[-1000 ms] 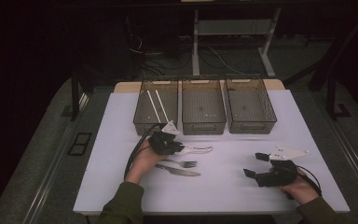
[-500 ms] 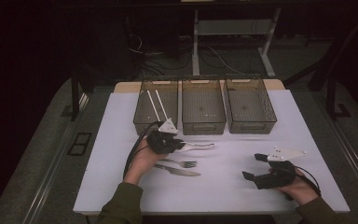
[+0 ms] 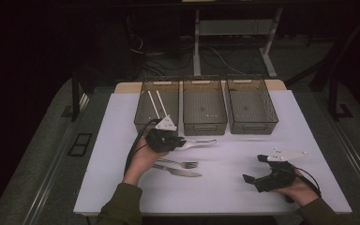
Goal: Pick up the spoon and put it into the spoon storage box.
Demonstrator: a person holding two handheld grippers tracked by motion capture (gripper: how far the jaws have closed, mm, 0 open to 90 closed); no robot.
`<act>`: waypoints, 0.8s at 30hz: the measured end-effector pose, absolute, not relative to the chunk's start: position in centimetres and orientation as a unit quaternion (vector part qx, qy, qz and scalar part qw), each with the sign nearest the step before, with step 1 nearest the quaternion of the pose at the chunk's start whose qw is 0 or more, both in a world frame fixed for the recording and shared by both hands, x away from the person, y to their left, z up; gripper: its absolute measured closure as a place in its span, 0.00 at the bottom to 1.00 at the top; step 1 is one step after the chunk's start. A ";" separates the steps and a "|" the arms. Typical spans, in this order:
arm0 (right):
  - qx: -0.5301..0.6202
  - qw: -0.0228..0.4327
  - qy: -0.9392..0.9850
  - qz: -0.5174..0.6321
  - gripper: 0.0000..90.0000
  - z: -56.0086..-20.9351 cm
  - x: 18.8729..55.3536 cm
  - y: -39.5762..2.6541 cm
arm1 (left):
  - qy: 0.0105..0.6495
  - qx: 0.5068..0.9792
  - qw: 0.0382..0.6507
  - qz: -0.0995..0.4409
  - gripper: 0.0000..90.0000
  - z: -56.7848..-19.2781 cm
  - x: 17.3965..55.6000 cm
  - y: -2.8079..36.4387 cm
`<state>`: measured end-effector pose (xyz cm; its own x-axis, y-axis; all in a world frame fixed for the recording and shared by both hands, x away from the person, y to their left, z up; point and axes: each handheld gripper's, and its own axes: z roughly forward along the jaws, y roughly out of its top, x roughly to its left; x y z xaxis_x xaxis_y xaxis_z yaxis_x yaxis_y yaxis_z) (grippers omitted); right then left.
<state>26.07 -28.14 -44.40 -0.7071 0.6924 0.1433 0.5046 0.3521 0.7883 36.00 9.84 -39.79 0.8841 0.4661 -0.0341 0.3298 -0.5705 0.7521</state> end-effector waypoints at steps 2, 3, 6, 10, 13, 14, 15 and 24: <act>0.364 0.110 0.818 0.432 0.02 -44.4 26.1 -28.1 | 0.223 0.881 0.408 0.085 0.90 -39.5 36.2 9.7; 0.363 0.111 0.818 0.432 0.02 -44.4 26.1 -28.1 | 0.224 0.880 0.410 0.086 0.90 -39.4 36.3 9.7; 0.360 0.112 0.821 0.429 0.02 -44.5 26.0 -28.1 | 0.220 0.877 0.419 0.088 0.90 -38.9 36.6 9.5; 0.360 0.115 0.820 0.429 0.02 -44.5 26.0 -28.1 | 0.217 0.874 0.424 0.094 0.90 -38.1 37.1 9.2; 0.361 0.115 0.820 0.429 0.02 -44.4 26.0 -28.2 | 0.212 0.874 0.425 0.099 0.90 -37.3 37.7 9.0; 0.361 0.115 0.820 0.429 0.02 -44.4 26.0 -28.2 | 0.212 0.873 0.427 0.101 0.90 -37.1 37.9 8.9; 0.360 0.115 0.820 0.429 0.02 -44.4 26.0 -28.3 | 0.212 0.872 0.428 0.103 0.90 -36.9 38.1 8.9; 0.359 0.118 0.820 0.429 0.02 -44.4 25.9 -28.3 | 0.205 0.872 0.431 0.112 0.90 -35.4 40.3 8.4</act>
<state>25.93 -28.30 -44.36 -0.7138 0.6908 0.1151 0.4885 0.3734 0.7886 40.26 8.38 -35.41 0.8911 0.4535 0.0196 0.2598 -0.5451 0.7971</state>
